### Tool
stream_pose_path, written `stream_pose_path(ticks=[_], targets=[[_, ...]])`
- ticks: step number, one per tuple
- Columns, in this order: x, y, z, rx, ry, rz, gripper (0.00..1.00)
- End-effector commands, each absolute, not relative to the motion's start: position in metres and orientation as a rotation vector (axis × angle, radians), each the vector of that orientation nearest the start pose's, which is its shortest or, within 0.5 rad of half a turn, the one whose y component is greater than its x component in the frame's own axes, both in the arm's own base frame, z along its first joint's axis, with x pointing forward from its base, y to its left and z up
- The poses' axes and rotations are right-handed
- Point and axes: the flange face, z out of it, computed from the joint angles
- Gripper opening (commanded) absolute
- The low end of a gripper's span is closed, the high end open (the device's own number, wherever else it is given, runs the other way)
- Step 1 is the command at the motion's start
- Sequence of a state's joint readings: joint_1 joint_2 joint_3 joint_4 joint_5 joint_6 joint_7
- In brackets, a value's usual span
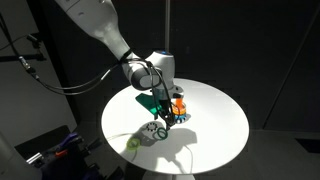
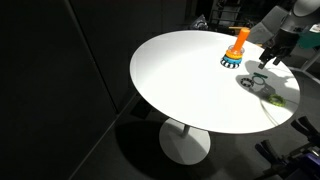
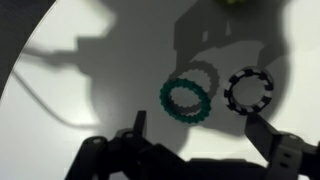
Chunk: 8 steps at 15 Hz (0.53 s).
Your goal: Put the green ring on the table
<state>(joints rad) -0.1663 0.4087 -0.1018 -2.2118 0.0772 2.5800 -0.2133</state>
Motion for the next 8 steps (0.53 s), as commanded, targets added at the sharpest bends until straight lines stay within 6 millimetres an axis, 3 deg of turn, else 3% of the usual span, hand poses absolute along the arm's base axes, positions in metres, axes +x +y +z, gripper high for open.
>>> stream_pose_path(ticks=[1, 8], targets=[[0.53, -0.151, 0.205, -3.14, 0.172, 0.188, 1.0], [0.534, -0.145, 0.261, -3.095, 0.131, 0.399, 1.0]])
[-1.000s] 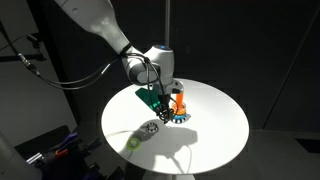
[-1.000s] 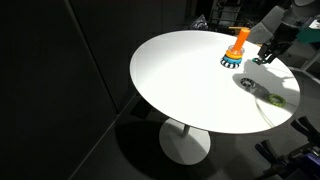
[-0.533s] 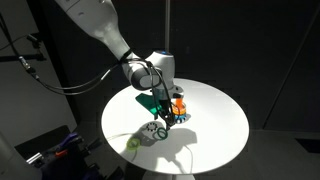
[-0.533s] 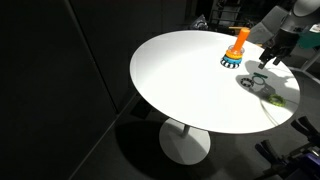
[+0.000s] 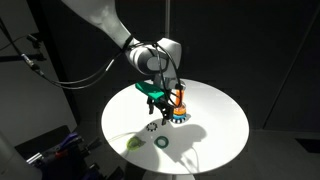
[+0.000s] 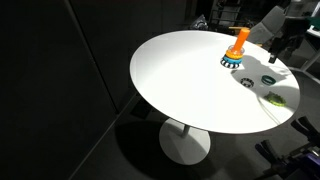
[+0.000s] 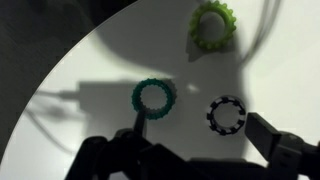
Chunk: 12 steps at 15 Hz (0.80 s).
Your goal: Put the green ring on the table
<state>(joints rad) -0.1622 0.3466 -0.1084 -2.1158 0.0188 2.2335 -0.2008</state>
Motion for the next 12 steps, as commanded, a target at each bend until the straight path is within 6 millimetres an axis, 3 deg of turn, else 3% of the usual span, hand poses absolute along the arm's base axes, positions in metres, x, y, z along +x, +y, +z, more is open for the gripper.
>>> stream_pose_path(ticks=[1, 12], targets=[[0.533, -0.144, 0.271, -3.095, 0.132, 0.419, 1.0], [0.52, -0.141, 0.364, -3.117, 0.219, 0.461, 1.0]])
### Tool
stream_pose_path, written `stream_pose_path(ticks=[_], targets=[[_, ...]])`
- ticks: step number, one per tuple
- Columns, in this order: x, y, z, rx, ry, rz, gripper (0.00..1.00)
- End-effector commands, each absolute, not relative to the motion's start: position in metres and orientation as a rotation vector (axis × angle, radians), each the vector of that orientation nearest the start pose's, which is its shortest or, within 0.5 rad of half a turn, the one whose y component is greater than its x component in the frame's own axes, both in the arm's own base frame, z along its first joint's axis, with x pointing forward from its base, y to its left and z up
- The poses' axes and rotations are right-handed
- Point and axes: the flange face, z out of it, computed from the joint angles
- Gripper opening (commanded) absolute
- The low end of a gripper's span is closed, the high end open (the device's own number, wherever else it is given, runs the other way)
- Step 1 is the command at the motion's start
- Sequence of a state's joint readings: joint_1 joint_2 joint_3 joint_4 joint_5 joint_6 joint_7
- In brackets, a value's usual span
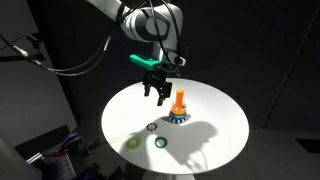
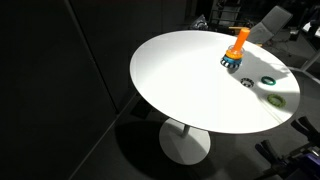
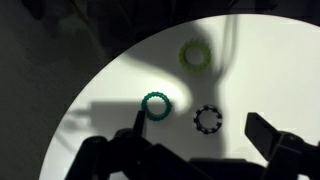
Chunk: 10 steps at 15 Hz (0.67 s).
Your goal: Put the green ring on the table
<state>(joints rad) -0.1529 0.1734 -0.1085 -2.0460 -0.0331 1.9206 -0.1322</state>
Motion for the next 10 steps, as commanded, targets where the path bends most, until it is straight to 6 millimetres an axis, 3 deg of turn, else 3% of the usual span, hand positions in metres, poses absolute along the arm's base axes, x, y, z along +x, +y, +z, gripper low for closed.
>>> stream_pose_path(ticks=[1, 6, 10], targets=[[0.519, -0.141, 0.372, -3.123, 0.231, 0.437, 1.0], [0.516, -0.141, 0.405, -3.125, 0.258, 0.334, 1.0], [0.519, -0.142, 0.399, -3.12, 0.23, 0.326, 1.0]])
